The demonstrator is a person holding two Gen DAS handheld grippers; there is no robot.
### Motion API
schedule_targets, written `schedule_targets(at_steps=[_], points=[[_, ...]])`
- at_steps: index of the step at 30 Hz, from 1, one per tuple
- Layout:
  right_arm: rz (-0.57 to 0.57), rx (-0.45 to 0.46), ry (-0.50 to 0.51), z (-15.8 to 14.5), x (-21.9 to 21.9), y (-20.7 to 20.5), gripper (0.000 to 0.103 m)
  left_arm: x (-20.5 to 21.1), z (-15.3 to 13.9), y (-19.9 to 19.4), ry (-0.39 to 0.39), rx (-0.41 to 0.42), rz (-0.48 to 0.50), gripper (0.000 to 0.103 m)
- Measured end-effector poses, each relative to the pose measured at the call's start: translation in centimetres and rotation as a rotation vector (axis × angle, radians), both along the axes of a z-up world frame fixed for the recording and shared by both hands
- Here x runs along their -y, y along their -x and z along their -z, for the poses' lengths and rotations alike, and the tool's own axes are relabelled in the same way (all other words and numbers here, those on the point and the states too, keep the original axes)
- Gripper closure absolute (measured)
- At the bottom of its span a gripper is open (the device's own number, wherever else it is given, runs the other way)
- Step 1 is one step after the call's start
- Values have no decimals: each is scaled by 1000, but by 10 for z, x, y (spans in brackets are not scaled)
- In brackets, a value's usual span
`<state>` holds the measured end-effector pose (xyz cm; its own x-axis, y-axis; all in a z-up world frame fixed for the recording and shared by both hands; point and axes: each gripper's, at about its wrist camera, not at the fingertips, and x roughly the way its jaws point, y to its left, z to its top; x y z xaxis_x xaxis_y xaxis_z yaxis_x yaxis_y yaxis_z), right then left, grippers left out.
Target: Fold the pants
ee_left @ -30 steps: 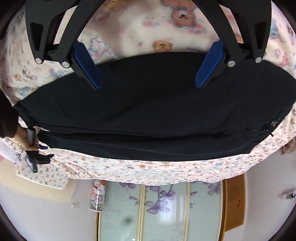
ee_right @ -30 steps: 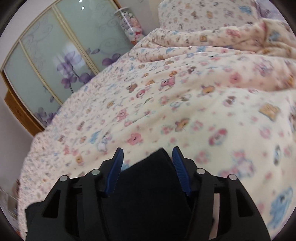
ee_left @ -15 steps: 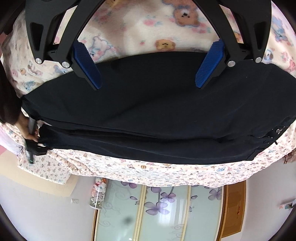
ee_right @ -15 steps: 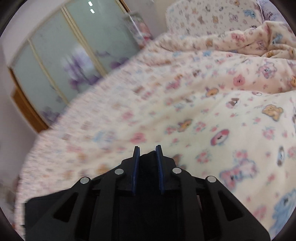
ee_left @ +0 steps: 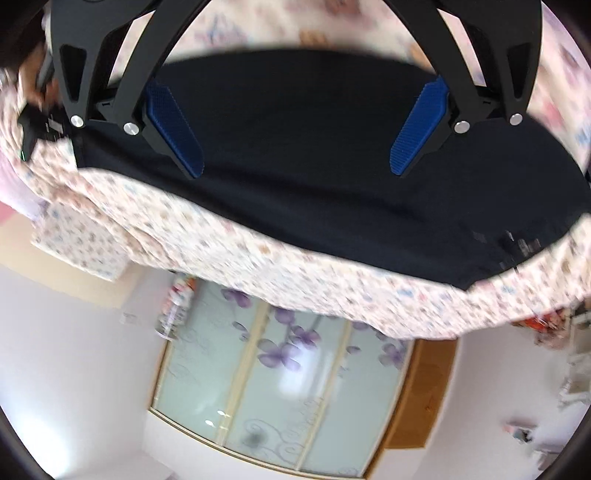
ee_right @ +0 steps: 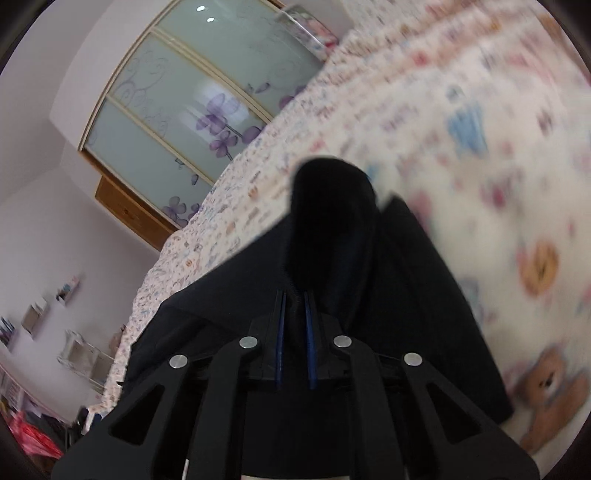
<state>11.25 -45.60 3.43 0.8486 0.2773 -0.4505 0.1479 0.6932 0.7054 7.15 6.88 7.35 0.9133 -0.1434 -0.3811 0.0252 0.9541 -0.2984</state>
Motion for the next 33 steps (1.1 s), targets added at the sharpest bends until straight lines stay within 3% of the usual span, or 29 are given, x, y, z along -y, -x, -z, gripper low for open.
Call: schedule_targets(at_steps=[5, 9, 13, 21, 26, 27, 32, 33], points=[[5, 45, -17, 0, 2, 6, 93, -14, -38, -56, 36, -37, -51, 2], [9, 64, -70, 7, 6, 12, 94, -16, -52, -122, -16, -117, -101, 2], [-10, 85, -80, 10, 6, 13, 94, -21, -44, -175, -13, -194, -144, 2], [-32, 113, -118, 17, 11, 9, 94, -49, -5, -270, 135, -454, -177, 2], [-37, 129, -133, 20, 13, 14, 94, -62, 10, -310, 102, -547, -249, 7], [-37, 134, -136, 20, 12, 15, 94, -65, 15, -317, 122, -570, -253, 10], [-34, 147, -151, 23, 13, 22, 94, -87, 60, -347, 379, -671, -306, 15], [-35, 146, -151, 23, 14, 21, 94, -87, 63, -349, 389, -671, -312, 15]])
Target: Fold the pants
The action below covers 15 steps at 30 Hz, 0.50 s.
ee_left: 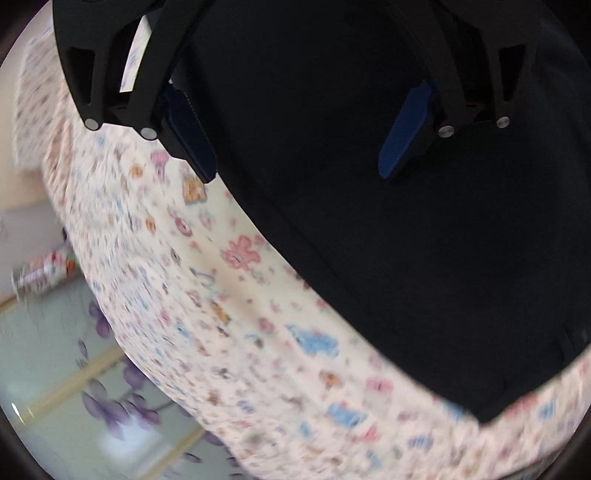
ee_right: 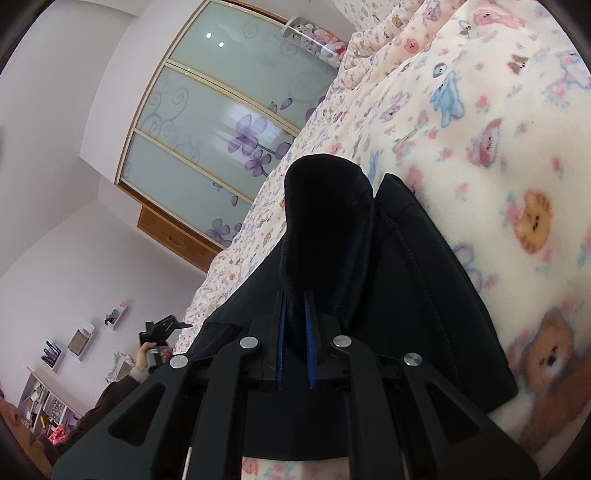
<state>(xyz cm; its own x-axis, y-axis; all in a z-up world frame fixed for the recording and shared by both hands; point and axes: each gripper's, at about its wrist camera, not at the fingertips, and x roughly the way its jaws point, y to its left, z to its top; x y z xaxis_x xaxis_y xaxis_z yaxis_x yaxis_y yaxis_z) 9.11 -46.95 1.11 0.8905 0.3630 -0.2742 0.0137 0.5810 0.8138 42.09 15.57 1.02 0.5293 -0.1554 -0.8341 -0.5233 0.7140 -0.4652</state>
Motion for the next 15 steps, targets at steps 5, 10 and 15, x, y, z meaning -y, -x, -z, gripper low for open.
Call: schedule_targets(at_steps=[5, 10, 15], points=[[-6, -3, 8, 2, -1, 2, 94, 11, 8, -25, -125, -57, -17, 11], [-11, -5, 26, 1, -3, 0, 94, 29, 12, -51, -254, -157, -33, 2], [-16, 6, 23, -1, -4, -1, 94, 60, 29, -57, -480, -232, -9, 10]])
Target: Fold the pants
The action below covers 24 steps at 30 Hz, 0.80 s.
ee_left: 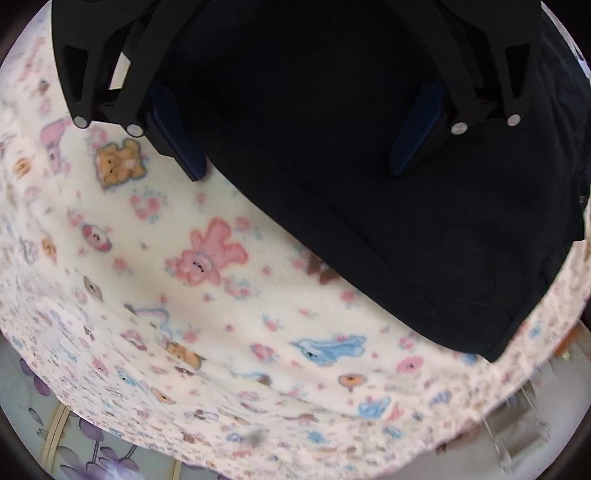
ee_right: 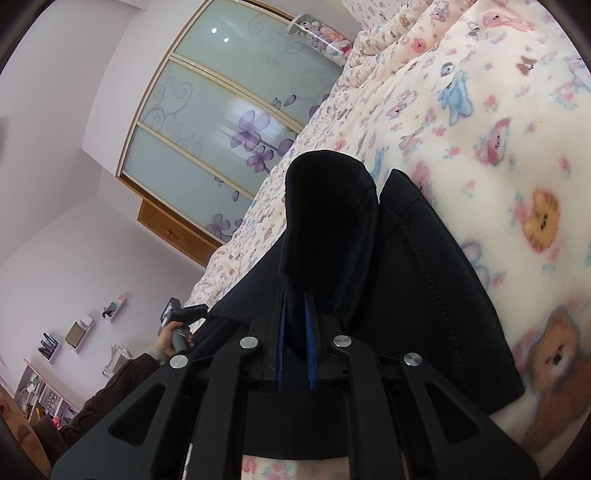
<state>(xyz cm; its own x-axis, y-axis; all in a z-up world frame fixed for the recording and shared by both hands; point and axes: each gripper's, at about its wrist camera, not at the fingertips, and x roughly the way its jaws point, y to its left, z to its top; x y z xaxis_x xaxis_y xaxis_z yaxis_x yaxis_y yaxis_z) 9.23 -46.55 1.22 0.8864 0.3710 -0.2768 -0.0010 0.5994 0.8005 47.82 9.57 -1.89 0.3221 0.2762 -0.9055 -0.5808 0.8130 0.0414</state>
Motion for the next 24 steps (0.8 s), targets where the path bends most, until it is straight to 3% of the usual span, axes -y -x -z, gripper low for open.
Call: schedule_targets(at_steps=[3, 5, 7, 12, 14, 17, 24], points=[[-3, 9, -11, 2, 1, 2, 94, 2, -12, 11, 0, 37, 6, 43], [-5, 15, -20, 2, 4, 2, 94, -3, -20, 19, 45, 75, 13, 79], [-6, 20, -26, 3, 5, 2, 94, -7, -29, 29, 103, 125, 25, 96], [-4, 39, -42, 5, 11, 3, 94, 2, -66, 68, 60, 300, 44, 100], [5, 51, -51, 3, 12, 5, 94, -1, -87, 104, 64, 408, 60, 100], [23, 57, -62, -2, 18, 8, 94, -8, -104, 156, 95, 506, 80, 100], [118, 57, -86, -17, 31, 42, 94, -7, -104, 298, 109, 650, 164, 100]])
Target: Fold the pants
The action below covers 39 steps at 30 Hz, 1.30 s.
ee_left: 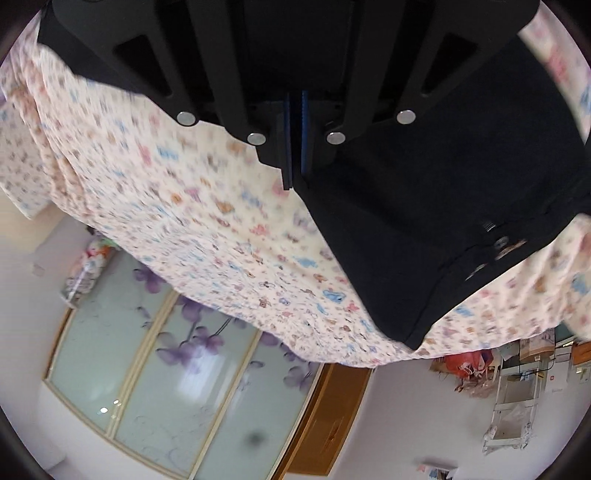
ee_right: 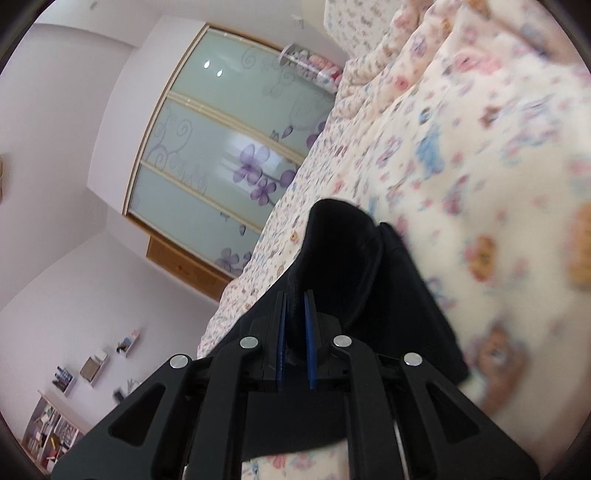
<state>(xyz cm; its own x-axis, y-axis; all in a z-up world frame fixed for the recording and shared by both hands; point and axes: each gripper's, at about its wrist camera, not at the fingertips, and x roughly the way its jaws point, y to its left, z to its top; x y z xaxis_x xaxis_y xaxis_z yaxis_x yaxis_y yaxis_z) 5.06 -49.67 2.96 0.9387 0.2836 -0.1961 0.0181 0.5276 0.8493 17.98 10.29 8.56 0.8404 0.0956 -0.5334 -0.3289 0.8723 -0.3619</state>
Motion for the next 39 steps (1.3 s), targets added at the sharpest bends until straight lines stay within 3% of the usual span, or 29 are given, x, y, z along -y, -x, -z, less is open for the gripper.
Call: schedule_targets(at_steps=[6, 12, 16, 18, 19, 20, 22, 24, 27, 30, 34, 37, 39], points=[[55, -47, -12, 3, 0, 31, 94, -3, 41, 85, 5, -20, 21, 100], [101, -104, -8, 4, -3, 51, 94, -4, 61, 111, 18, -40, 22, 99], [117, -210, 75, 7, -11, 43, 93, -12, 52, 121, 54, -23, 37, 87], [118, -229, 86, 6, -12, 42, 92, -18, 44, 129, 70, -5, 47, 62], [118, -235, 82, 5, -12, 44, 88, -25, 36, 137, 66, 14, 34, 39], [118, -238, 78, 3, -12, 46, 84, -35, 27, 147, 65, 49, 12, 27], [120, -222, 65, -2, -12, 57, 49, -52, 13, 159, 80, 96, -10, 24], [137, -185, 69, -11, -14, 70, 37, -73, 3, 162, 110, 103, -26, 16], [169, -153, 59, -22, -12, 83, 37, -109, 3, 152, 235, 33, -6, 16], [147, -121, -5, -25, -10, 94, 37, -131, 21, 131, 365, -75, 21, 18], [128, -113, -4, -31, -17, 102, 37, -147, 57, 107, 512, -176, 11, 31], [108, -100, 8, -38, -27, 110, 37, -160, 75, 88, 548, -225, -55, 39], [73, -86, 31, -44, -35, 108, 37, -169, 79, 79, 567, -215, -88, 39]])
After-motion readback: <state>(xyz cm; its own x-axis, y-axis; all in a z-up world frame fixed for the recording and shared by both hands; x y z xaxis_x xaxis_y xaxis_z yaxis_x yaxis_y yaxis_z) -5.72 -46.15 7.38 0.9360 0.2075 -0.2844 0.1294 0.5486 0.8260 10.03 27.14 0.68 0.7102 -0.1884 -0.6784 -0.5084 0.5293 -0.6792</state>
